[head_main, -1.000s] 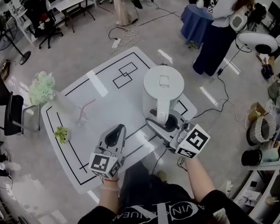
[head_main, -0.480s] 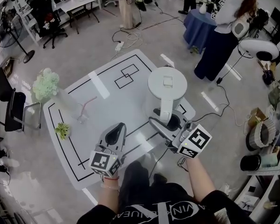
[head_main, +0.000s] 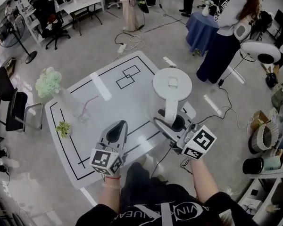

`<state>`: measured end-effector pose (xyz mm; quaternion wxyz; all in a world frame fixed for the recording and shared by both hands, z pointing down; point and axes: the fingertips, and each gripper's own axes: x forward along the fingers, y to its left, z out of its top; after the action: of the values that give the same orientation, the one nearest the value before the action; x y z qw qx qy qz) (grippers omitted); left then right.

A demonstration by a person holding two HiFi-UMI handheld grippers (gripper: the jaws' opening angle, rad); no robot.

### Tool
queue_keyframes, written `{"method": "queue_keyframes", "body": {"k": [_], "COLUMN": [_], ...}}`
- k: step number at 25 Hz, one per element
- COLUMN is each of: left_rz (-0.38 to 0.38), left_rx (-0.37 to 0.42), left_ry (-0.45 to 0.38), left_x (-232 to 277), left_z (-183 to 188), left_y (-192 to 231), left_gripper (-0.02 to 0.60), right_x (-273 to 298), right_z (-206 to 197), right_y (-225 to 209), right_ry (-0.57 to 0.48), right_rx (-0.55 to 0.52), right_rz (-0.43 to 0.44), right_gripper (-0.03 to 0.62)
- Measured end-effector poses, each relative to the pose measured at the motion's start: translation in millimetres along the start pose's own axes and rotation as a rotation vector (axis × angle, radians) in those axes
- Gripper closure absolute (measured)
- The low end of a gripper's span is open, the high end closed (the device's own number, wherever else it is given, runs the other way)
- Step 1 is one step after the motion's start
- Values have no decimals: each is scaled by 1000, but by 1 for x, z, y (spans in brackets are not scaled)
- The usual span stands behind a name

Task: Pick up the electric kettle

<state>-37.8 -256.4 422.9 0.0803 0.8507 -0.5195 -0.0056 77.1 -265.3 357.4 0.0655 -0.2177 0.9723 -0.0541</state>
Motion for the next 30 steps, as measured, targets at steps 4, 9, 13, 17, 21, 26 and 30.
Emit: {"method": "queue_keyframes", "body": {"k": [4, 9, 13, 17, 21, 26, 30], "left_rz": [-2, -5, -4, 1, 3, 5, 5], "left_rx": [3, 5, -2, -2, -3, -1, -2], "left_ry": [-7, -10, -25, -31, -31, -34, -39], "left_x": [0, 1, 0, -2, -4, -6, -6], "left_z": [4, 7, 10, 11, 10, 11, 11], "left_y": [-5, -12, -17, -20, -22, -29, -33], "left_gripper": [558, 558, 558, 558, 558, 558, 558], "right_x": [-8, -20, -32, -43, -50, -63, -71], "right_z": [2, 4, 5, 5, 4, 5, 4], "right_y": [2, 2, 2, 3, 4, 5, 6], "right_ry": [6, 10, 15, 13, 14, 12, 13], "right_rx": [-10, -9, -13, -14, -14, -15, -18], "right_rz": [-5, -15, -28, -41, -54, -66, -74], "right_gripper": [476, 476, 476, 474, 474, 474, 474]}}
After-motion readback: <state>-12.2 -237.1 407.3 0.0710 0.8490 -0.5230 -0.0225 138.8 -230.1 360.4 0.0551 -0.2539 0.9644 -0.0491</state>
